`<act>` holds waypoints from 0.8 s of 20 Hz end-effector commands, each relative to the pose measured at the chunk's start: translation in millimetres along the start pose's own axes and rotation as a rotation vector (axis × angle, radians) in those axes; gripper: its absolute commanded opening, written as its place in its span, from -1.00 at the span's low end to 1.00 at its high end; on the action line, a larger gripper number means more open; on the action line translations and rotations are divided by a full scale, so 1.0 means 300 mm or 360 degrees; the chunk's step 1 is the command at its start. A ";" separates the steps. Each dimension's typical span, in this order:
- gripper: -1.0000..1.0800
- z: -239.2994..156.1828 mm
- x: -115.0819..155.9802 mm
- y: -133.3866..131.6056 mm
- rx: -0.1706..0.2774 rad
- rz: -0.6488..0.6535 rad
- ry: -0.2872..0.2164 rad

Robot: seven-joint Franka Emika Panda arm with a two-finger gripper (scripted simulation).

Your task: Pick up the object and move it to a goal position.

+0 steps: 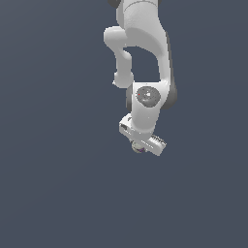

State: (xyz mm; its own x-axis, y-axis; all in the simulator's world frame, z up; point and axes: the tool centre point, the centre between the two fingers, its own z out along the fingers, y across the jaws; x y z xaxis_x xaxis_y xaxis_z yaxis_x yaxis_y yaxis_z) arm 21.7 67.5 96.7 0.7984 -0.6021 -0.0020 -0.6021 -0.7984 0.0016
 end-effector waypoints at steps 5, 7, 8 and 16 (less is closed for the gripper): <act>-1.00 -0.228 -0.079 -0.053 0.0003 0.0000 0.0003; -1.00 -0.306 -0.107 -0.071 0.0002 0.0001 0.0004; -1.00 -0.345 -0.120 -0.080 0.0002 0.0001 0.0004; -1.00 -0.655 -0.227 -0.153 0.0001 0.0001 0.0005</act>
State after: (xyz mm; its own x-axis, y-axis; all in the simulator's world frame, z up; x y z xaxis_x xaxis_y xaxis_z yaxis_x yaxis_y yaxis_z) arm -1.8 138.3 275.0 0.7982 -0.6024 0.0005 -0.6024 -0.7982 0.0011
